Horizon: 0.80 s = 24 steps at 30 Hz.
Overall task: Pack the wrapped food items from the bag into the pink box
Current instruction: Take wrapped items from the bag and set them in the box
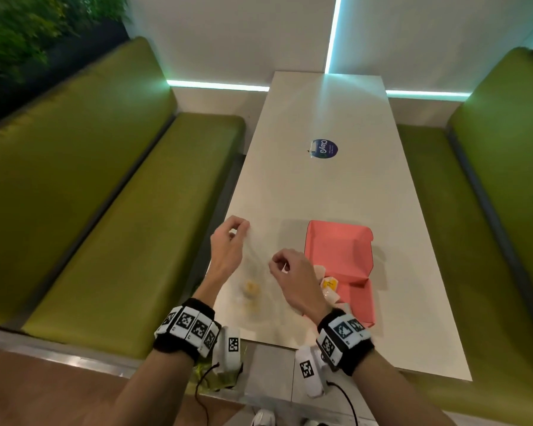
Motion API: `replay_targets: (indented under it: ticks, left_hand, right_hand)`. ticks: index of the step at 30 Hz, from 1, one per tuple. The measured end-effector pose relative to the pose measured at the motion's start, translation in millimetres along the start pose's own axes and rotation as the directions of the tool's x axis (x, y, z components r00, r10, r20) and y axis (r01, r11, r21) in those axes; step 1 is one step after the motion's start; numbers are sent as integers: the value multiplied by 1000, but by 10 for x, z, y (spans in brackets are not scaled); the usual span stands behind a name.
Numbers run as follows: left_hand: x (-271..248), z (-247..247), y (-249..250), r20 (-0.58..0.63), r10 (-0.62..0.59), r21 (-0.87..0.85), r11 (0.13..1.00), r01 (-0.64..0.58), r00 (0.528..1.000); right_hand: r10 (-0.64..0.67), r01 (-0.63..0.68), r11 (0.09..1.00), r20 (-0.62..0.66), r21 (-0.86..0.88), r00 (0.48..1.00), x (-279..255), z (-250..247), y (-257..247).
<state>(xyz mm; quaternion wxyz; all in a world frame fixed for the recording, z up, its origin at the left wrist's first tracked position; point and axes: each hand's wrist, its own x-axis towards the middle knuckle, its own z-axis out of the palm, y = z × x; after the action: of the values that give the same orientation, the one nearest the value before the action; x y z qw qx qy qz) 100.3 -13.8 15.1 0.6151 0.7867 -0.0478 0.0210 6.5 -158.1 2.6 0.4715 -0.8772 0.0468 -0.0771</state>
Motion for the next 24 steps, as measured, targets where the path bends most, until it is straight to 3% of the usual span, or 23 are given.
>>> replay_targets:
  ticks: [7, 14, 20, 22, 24]
  left_hand:
    - [35, -208, 79, -151, -25, -104, 995, 10, 988]
    - [-45, -237, 49, -60, -67, -140, 988, 58, 996]
    - [-115, -181, 123, 63, -127, -177, 975, 137, 990]
    - [-142, -169, 120, 56, -141, -147, 978, 148, 988]
    - [-220, -173, 112, -2, -133, -11, 991, 133, 991]
  right_hand:
    - [0, 4, 999, 85, -40, 996, -514, -225, 142]
    - [52, -26, 991, 195, -133, 979, -652, -358, 308]
    - [107, -139, 981, 219, 138, 970, -176, -179, 2]
    - [81, -120, 976, 212, 181, 974, -112, -89, -58]
    - [94, -132, 966, 173, 224, 980, -96, -39, -65]
